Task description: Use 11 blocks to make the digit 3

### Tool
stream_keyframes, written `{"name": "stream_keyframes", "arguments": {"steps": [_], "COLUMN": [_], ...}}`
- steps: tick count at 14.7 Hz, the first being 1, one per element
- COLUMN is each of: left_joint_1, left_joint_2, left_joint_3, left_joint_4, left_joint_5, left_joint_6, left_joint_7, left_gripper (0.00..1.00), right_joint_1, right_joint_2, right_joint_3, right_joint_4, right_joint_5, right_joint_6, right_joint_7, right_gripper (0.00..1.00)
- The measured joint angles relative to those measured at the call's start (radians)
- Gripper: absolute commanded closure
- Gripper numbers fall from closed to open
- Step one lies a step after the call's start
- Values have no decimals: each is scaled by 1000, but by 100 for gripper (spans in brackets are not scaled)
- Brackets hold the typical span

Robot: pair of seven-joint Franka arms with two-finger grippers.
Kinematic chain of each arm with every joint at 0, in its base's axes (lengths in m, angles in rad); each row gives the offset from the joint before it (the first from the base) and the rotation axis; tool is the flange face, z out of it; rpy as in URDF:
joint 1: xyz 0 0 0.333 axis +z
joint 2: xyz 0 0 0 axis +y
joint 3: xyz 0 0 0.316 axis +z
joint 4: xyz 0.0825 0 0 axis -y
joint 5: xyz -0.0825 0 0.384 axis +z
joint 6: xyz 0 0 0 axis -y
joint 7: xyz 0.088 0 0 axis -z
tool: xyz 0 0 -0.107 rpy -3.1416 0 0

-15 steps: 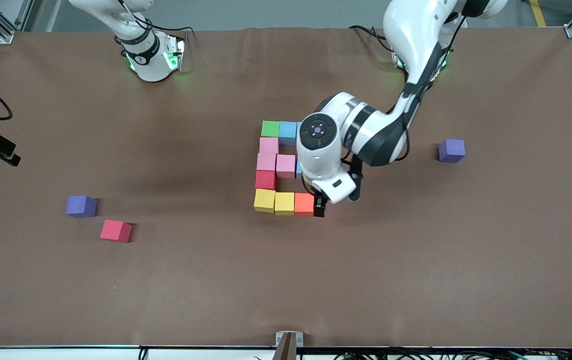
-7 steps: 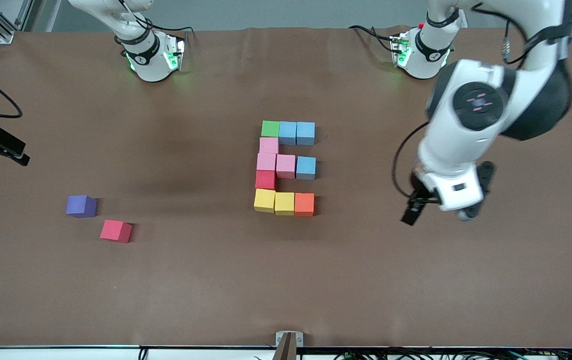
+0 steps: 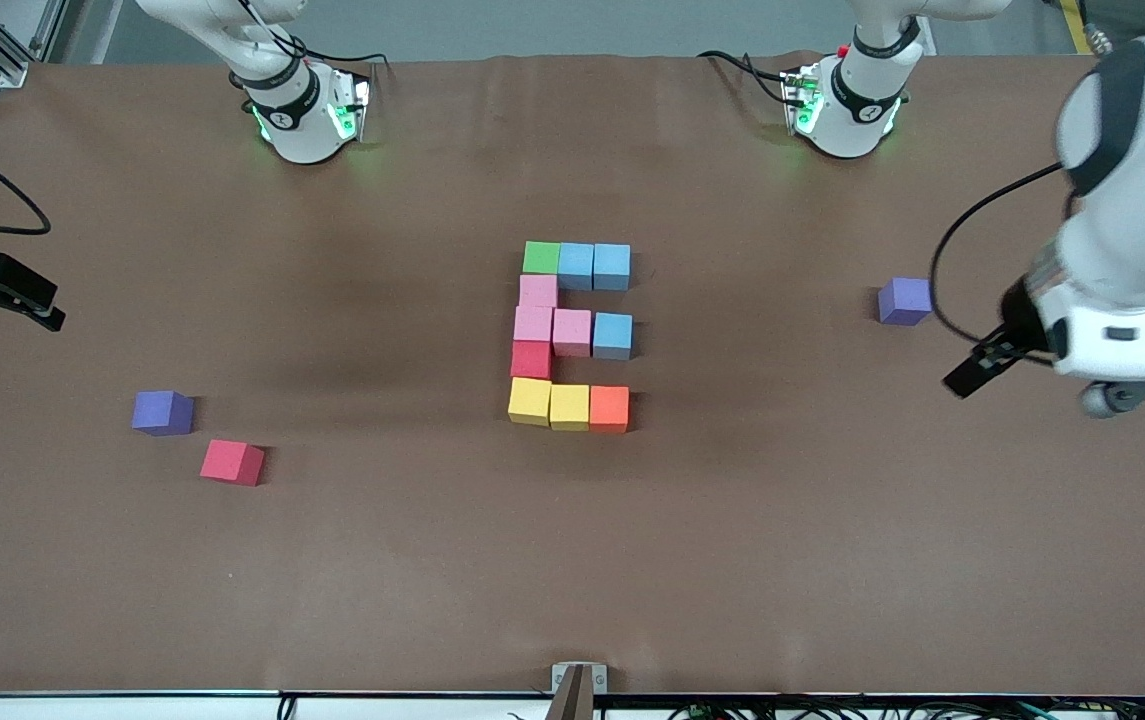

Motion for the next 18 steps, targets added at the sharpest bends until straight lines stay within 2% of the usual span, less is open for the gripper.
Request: {"name": "stream_keyframes", "arguments": {"steps": [3,8,11,14,18], "left_joint_1": [57,109,160,179,179], "left_joint_2": [-51,-122,-178,-212,-229], "left_joint_3": [0,-1,-2,-8,-88], "left_joint_4": [-4,-19,-73,-111,-138], "left_joint_5": [-3,-12,-73,-84,-86], "left_joint_6": [-68,-156,-157,-151,-136], "left_joint_7": [212,432,519,577,573], "left_gripper": [0,0,0,0,0], "right_joint_1": [-2,-2,-2,-2,-2], "right_joint_2": [-1,-25,-31,-35,-37], "right_joint_3": [-1,-2,-2,-2,-2], "right_joint_4": [-5,-31,-33,-33,-34], "right_joint_5": [0,0,0,0,0], "right_joint_6": [-1,0,-8,-8,-9], "right_joint_7": [0,0,0,0,0], "right_gripper": [0,0,0,0,0]}}
